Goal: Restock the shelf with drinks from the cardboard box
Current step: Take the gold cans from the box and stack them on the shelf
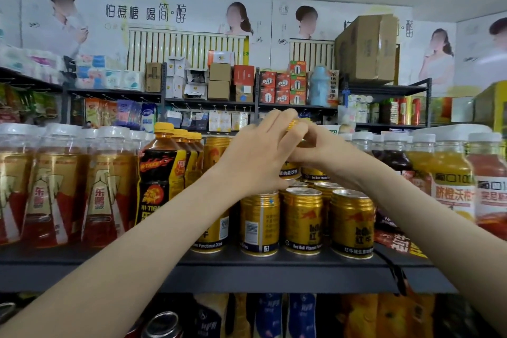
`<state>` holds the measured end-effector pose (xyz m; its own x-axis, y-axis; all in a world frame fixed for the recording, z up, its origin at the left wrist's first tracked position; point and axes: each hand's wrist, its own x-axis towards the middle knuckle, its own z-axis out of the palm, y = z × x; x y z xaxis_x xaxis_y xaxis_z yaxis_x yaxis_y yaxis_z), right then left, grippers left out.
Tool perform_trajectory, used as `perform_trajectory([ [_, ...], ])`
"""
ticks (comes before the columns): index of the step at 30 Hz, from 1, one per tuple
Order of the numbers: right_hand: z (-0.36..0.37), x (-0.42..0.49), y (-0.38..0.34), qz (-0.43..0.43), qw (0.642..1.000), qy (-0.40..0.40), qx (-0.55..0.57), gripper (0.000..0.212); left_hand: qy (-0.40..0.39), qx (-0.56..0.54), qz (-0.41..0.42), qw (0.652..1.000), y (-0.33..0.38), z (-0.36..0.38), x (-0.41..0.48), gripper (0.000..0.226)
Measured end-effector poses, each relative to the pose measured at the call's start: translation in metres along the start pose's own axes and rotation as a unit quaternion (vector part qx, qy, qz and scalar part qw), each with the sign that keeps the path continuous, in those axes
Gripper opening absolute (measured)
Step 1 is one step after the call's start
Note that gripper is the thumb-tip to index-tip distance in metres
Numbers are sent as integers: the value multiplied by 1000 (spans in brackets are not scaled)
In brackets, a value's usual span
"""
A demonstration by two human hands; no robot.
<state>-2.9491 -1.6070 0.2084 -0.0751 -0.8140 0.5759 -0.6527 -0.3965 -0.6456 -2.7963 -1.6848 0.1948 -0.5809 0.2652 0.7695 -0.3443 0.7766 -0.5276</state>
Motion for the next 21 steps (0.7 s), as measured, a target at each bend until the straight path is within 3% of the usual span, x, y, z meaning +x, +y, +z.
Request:
perform_trajectory([
  [2,3,5,4,5,997,11,-74,82,1,9,1,1000,4,4,6,101],
  [4,5,11,9,1,994,14,-109,77,-2,20,-13,1000,7,8,10,105],
  [7,5,14,9,-13,998,17,-61,23,-28,29,-34,999,11,12,13,108],
  [8,4,15,7,-17,998,22,-54,19,-42,23,-42,998,12,11,15,107],
  [10,4,13,6,-31,997,44,-59,36,-59,17,-58,996,11,10,14,103],
  [11,2,14,10,-13,997,61,-49,52,-66,26,-63,996,9,7,13,101],
  [13,-1,14,15,56,994,91,22,63,-85,35,-78,993,5,3,6,95],
  [17,-9,16,22,137,985,92,45,45,-94,8,-79,992,-1,6,-19,67],
  [19,-10,17,25,156,983,92,20,34,-120,-21,-13,992,3,8,-31,55],
  [21,-10,20,29,168,982,83,6,39,-132,-41,56,989,5,12,-39,45],
])
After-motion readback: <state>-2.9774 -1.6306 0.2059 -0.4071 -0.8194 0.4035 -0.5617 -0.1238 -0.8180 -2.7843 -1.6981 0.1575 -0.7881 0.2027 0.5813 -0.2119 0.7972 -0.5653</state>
